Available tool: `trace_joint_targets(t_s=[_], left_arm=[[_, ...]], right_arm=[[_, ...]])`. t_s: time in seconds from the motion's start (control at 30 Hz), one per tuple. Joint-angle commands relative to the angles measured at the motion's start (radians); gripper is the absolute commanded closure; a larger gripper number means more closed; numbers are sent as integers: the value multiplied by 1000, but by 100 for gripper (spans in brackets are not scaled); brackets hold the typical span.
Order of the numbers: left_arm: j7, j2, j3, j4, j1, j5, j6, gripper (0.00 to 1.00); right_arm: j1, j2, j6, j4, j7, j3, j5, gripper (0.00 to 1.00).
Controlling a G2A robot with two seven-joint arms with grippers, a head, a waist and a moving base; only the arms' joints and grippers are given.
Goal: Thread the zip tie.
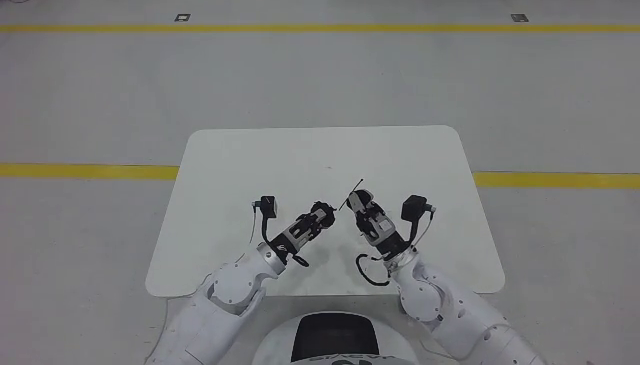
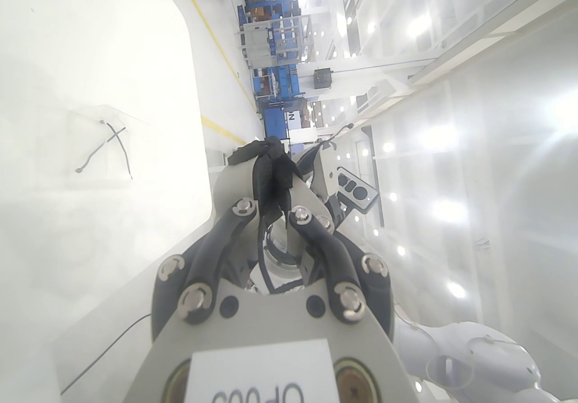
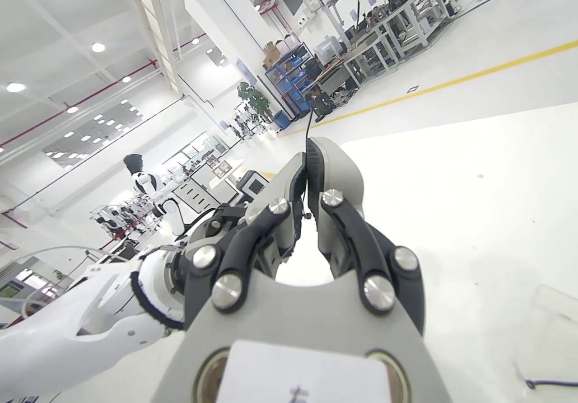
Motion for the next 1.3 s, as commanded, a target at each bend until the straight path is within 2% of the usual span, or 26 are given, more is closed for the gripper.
trace_joint_targets(t_s=[0.0, 1.27], left_arm=[[0, 0, 0, 0, 0, 0, 0, 100], [0, 0, 0, 0, 0, 0, 0, 100]], right_arm=[[1, -3, 0, 6, 0, 1, -3, 100], [11, -36, 0, 34, -6, 6, -29, 100]])
